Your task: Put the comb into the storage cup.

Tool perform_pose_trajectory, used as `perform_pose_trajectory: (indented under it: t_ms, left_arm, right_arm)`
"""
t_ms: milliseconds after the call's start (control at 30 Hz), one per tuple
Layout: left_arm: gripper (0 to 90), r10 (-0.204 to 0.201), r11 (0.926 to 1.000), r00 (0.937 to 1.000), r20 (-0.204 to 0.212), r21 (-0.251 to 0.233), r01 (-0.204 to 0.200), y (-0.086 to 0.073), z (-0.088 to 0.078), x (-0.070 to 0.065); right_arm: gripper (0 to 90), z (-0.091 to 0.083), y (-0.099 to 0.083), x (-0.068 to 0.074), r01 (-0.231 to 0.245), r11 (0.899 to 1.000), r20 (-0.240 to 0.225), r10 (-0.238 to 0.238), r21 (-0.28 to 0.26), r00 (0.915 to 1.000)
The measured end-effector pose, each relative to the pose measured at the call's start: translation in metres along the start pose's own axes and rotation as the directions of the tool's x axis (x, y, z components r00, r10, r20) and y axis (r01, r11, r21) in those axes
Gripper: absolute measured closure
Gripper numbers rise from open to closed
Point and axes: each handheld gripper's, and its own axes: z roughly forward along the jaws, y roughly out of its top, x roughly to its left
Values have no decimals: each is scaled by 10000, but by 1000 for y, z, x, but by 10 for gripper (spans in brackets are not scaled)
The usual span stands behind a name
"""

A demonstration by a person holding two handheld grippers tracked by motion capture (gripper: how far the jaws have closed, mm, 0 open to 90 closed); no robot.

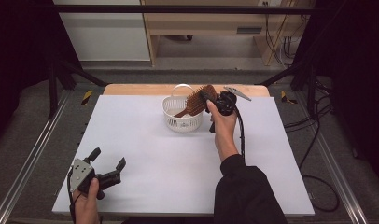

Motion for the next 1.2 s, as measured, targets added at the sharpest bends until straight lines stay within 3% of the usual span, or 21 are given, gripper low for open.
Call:
perform_pose_trajectory:
  t_ms: [800,1200]
  left_arm:
    - [9,-19,10000,10000,-22,-24,19,0,0,1]
    - [9,-24,10000,10000,-36,-4,24,0,-1,1]
  right_arm:
    - [306,-1,1,-4,443,9989,478,-449,121,9978]
    - [215,-5,4,0,1078,9942,662,-1078,34,9920]
